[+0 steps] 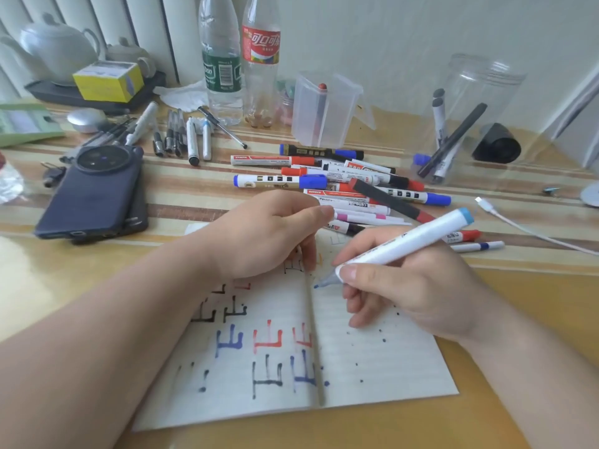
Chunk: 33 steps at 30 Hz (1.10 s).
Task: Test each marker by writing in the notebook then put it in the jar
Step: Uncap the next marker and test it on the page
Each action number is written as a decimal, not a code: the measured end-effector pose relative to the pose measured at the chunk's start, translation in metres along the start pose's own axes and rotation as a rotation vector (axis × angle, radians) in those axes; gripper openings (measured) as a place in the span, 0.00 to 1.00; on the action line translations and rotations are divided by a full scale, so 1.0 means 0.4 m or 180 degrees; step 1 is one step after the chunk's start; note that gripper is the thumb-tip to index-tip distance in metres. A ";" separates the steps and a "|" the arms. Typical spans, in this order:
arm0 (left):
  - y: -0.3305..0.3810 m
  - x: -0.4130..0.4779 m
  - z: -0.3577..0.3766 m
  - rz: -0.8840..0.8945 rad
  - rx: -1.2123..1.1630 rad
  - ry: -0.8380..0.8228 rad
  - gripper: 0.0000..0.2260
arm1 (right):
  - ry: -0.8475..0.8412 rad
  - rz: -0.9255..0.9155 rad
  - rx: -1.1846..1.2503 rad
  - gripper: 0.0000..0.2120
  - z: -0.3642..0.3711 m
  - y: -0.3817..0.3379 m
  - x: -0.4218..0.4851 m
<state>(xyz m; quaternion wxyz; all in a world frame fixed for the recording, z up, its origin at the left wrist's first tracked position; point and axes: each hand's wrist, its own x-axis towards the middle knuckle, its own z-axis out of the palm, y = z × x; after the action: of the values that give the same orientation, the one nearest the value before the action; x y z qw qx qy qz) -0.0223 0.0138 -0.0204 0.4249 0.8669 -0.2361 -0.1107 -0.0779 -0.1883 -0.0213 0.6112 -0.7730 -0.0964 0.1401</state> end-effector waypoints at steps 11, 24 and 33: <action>-0.007 0.003 0.010 0.0071 0.0174 0.0069 0.21 | 0.0212 -0.0098 -0.0835 0.08 0.011 0.009 0.013; -0.005 0.001 0.012 0.0091 0.0226 0.0073 0.21 | 0.0137 -0.0079 -0.0717 0.07 0.015 0.007 0.009; -0.007 0.002 0.012 0.0104 0.0274 0.0071 0.21 | 0.0093 -0.0161 -0.0928 0.07 0.013 0.008 0.008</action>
<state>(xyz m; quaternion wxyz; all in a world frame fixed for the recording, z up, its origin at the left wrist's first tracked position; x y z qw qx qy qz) -0.0228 0.0115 -0.0256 0.3916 0.8815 -0.2500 -0.0838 -0.0769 -0.1832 -0.0259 0.4972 -0.8528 -0.1263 0.0979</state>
